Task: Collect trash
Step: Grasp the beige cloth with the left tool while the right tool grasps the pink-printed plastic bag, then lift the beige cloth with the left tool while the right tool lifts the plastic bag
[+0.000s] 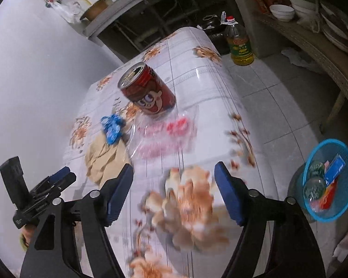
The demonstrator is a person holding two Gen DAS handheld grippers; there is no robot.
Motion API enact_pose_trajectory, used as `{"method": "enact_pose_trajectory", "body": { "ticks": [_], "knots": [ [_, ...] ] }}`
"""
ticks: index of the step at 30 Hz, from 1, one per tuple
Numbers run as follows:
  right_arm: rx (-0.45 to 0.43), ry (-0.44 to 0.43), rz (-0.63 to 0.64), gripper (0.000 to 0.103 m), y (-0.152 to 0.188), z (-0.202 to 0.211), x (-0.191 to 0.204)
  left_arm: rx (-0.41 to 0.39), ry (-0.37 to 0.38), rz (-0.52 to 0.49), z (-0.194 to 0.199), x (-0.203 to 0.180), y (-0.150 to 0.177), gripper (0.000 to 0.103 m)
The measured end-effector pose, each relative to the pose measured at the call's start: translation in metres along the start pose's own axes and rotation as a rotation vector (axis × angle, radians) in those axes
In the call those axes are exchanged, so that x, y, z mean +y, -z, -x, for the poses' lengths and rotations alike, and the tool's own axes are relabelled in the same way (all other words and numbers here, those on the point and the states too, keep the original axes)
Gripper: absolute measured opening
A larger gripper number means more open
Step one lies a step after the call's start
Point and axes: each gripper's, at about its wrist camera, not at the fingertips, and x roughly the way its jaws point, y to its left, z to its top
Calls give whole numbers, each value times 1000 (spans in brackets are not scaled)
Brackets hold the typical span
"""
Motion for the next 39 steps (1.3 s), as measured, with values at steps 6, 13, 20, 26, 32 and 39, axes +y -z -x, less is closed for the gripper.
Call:
{"method": "enact_pose_trajectory", "body": {
  "ticks": [6,13,20,26,32,39],
  "knots": [
    [14,77,37,66,-30,-37,8,106,-76,-147,-57,-18,-14,72],
    [56,142,151,60,-37,-67,27,166,-44,-237,-79,-37,-5,76],
    [81,172,175,43,-34,-81,30,138,-32,-221,-75,-40,-1,57],
    [90,179,192,15,-29,-83,33,123,-45,-218,-63,-42,9,18],
    [100,169,185,9,-13,-69,28,121,-33,-167,-45,-41,31,7],
    [130,134,161,9,31,-34,14,123,67,-52,-15,-40,68,5]
  ]
}}
